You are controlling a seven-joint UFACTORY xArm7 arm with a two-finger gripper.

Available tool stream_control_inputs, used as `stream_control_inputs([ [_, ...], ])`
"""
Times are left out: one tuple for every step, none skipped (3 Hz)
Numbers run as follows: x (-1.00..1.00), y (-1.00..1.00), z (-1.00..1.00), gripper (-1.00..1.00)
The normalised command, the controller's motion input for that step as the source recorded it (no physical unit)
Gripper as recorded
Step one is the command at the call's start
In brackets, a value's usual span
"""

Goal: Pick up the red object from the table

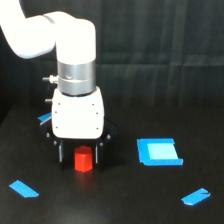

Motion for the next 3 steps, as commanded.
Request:
stream_control_inputs([
  [0.19, 0.10, -0.20, -1.00],
  [0.18, 0.11, -0.18, -1.00],
  [0.10, -0.04, -0.18, -0.98],
])
